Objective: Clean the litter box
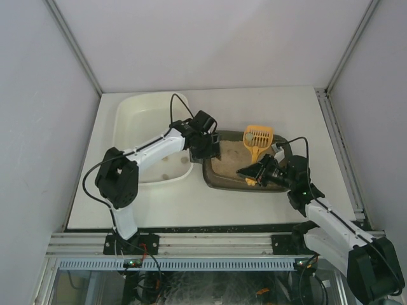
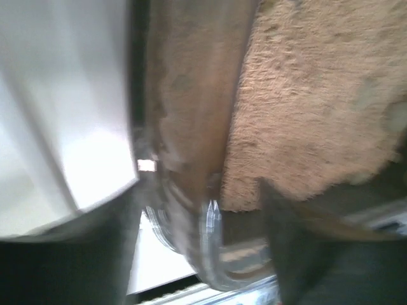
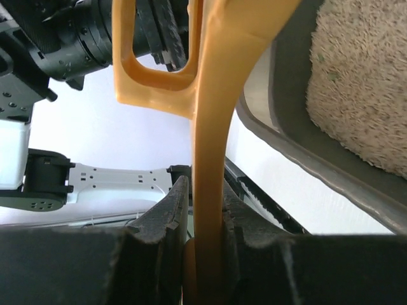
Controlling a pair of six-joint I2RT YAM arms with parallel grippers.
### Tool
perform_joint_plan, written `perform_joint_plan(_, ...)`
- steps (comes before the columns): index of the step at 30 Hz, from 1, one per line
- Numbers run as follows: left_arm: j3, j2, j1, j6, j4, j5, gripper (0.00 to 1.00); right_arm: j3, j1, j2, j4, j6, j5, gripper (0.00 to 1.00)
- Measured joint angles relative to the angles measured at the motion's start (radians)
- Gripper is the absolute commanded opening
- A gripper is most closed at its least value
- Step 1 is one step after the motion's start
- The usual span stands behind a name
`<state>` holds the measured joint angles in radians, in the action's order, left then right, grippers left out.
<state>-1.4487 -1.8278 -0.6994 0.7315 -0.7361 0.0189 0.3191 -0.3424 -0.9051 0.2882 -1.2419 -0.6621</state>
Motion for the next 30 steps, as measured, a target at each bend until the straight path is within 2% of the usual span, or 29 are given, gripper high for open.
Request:
perform_joint_plan(4, -0.075, -0.008, 0.006, 0.06, 0.027, -0.127, 1.0, 0.0, 0.02, 0.056, -0.019, 0.005, -0.006, 0.0)
perform_joint_plan(8, -0.138, -0.005, 0.028, 0.043, 0.007, -0.148, 1.0, 0.02, 0.02, 0.055, -0.058, 0.016, -0.016, 0.0)
perform_joint_plan(13, -0.268, 0.011, 0.094, -0.067, -0.032, -0.159, 1.0, 0.124, -0.039, -0.039, -0.125, 0.057, -0.019, 0.0)
perform_joint_plan(16, -0.362, 0.063, 0.182, -0.135, -0.042, -0.178, 1.0, 0.231, -0.114, -0.141, -0.184, 0.103, -0.011, 0.0)
perform_joint_plan(19, -0.438, 0.157, 0.341, -0.209, -0.027, -0.224, 1.0, 0.42, -0.219, -0.311, -0.293, 0.18, 0.015, 0.0)
perform_joint_plan(23, -0.446, 0.317, 0.571, -0.35, 0.002, -0.315, 1.0, 0.787, -0.349, -0.581, -0.498, 0.319, 0.062, 0.0)
perform_joint_plan(26, -0.447, 0.409, 0.622, -0.423, -0.021, -0.304, 1.0, 1.113, -0.43, -0.791, -0.704, 0.436, 0.131, 0.0)
perform_joint_plan(30, -0.447, 0.49, 0.612, -0.486, -0.107, -0.177, 1.0, 1.499, -0.518, -1.028, -1.011, 0.563, 0.29, 0.0)
